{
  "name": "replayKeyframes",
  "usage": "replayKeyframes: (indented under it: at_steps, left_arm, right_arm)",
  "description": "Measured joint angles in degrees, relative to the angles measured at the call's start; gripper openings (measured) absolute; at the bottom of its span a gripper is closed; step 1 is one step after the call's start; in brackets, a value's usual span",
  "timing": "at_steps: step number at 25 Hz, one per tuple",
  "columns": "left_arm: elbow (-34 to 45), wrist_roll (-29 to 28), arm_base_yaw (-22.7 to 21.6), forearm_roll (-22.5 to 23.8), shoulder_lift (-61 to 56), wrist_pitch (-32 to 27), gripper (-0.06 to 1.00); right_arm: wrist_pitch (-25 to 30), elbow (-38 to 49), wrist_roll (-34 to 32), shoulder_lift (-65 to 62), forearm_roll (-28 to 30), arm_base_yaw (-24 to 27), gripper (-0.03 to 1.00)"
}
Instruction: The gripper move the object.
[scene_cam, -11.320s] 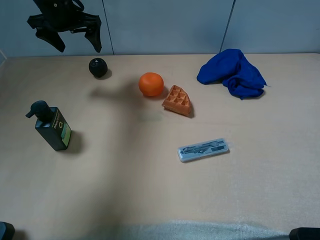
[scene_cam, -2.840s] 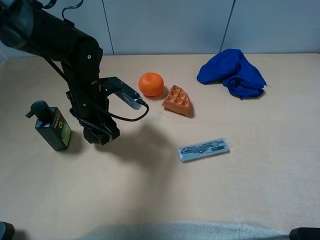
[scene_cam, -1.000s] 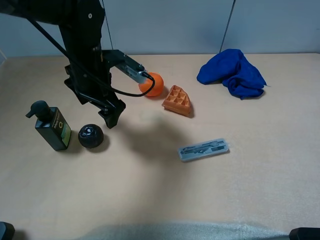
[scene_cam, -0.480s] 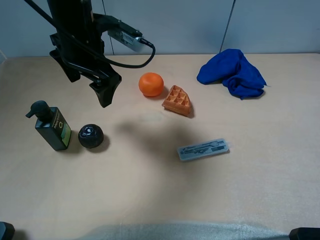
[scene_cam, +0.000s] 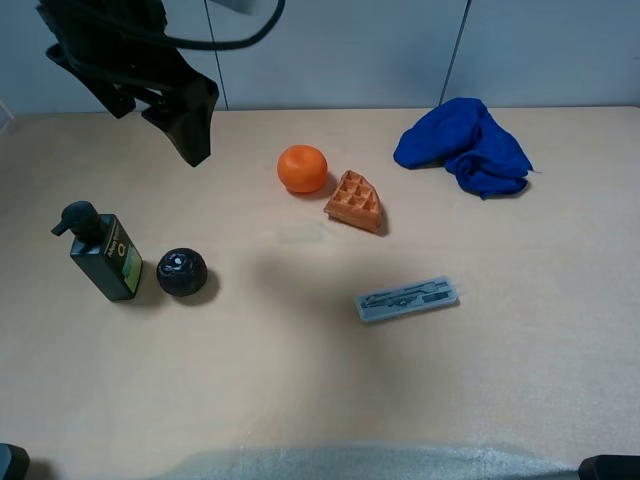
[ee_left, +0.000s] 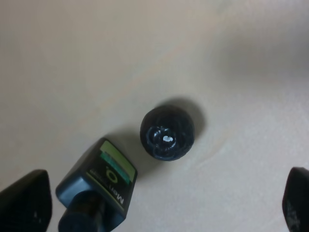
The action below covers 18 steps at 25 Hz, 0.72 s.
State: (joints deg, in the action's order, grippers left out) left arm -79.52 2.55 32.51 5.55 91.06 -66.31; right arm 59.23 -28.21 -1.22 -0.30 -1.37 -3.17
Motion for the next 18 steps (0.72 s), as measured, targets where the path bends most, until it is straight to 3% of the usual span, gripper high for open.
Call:
replayKeyframes:
  at_steps: [8, 18]
  left_arm:
    - [0.8, -1.3, -0.2, -0.5, -8.4, -0.1, 0.97]
    - [13.1, -1.6, -0.3, -0.9, -26.0, -0.2, 0.97]
  right_arm:
    - [0.0, 0.0, 0.0, 0.0, 0.0, 0.0, 0.69]
    - [0.0, 0.0, 0.0, 0.0, 0.0, 0.0, 0.69]
